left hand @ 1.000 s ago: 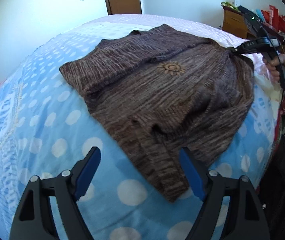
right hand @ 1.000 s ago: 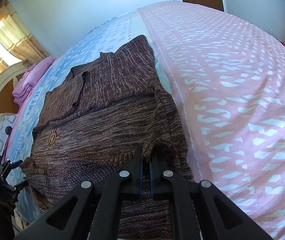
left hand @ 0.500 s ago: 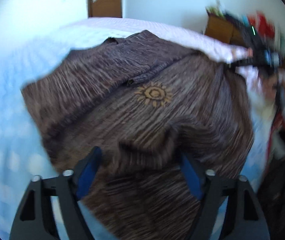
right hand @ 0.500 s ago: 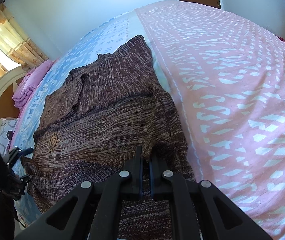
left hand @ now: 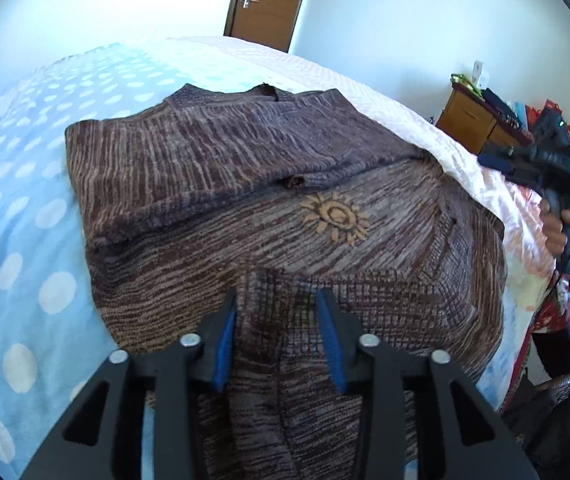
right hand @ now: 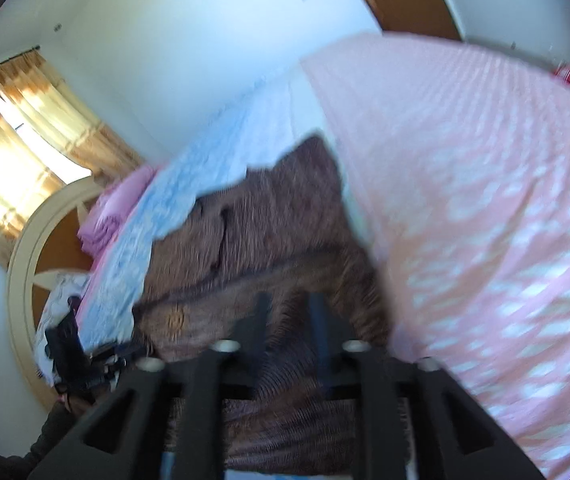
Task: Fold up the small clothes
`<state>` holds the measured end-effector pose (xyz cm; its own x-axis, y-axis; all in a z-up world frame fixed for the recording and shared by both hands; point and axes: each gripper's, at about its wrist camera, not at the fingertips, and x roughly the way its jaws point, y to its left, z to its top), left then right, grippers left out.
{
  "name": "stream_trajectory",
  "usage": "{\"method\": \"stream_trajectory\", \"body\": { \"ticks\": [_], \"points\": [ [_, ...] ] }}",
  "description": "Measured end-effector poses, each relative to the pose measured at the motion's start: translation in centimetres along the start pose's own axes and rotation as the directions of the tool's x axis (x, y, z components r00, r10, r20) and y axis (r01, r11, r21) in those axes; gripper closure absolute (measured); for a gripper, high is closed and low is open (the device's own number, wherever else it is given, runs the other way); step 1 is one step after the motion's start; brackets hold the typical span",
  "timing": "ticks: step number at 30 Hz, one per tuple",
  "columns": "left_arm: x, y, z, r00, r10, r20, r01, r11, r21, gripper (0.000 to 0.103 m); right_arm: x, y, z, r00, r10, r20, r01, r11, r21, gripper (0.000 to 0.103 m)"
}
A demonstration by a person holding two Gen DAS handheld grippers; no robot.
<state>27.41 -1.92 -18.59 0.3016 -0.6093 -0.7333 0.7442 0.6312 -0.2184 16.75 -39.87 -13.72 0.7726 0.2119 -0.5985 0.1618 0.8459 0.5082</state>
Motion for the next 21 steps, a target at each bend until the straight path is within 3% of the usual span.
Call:
{"method": "stream_trajectory", "body": {
  "ticks": [2,6,8,12,15,17,19,20,21],
  "points": [
    [0.1,-0.3,0.0,1.0,0.01,0.002,-0.01,1.0,-0.006,0.053,-1.0,0.0,0.3,0.998,-0.053,0.041,0.055,0.998,-0.038,0.054],
    [0.3,-1.0,-0.1,0.999,0.052,0.01,-0.052,0.999,-0.003,0.05,-0.1,1.0,-0.4,0.995,-0.099,-0.028,0.094,0.983,-0.157,0.054],
    [0.3,-1.2,-0.1,0.998,0.067,0.013,-0.067,0.998,-0.005,0.054,1.1,2.2,-1.3,0.988,-0.139,-0.064,0.119,0.959,-0.259,0.054],
    [0.0,-0.4,-0.1,0.997,0.074,0.025,-0.072,0.995,-0.063,0.079,4.4,4.4,-2.7,0.957,-0.279,-0.083,0.209,0.859,-0.467,0.054],
    [-0.2,-0.1,-0.4,0.997,0.066,0.039,-0.063,0.993,-0.096,0.083,6.6,5.0,-3.3,0.932,-0.354,-0.074,0.263,0.805,-0.532,0.054],
    [-0.3,-0.3,-0.6,0.996,0.077,0.048,-0.073,0.993,-0.095,0.084,7.5,4.8,-3.8,0.925,-0.372,-0.082,0.273,0.798,-0.537,0.055],
    [-0.4,-0.6,-0.7,0.995,0.082,0.053,-0.077,0.992,-0.096,0.089,7.4,4.7,-4.0,0.927,-0.367,-0.07,0.276,0.799,-0.534,0.067],
    [-0.5,-0.7,-0.8,0.995,0.083,0.056,-0.077,0.992,-0.1,0.09,7.2,4.8,-4.1,0.927,-0.368,-0.07,0.277,0.799,-0.534,0.088],
    [-0.6,-0.8,-0.8,0.995,0.08,0.058,-0.073,0.992,-0.105,0.091,6.9,4.8,-4.1,0.924,-0.378,-0.063,0.289,0.794,-0.534,0.1]
  ]
}}
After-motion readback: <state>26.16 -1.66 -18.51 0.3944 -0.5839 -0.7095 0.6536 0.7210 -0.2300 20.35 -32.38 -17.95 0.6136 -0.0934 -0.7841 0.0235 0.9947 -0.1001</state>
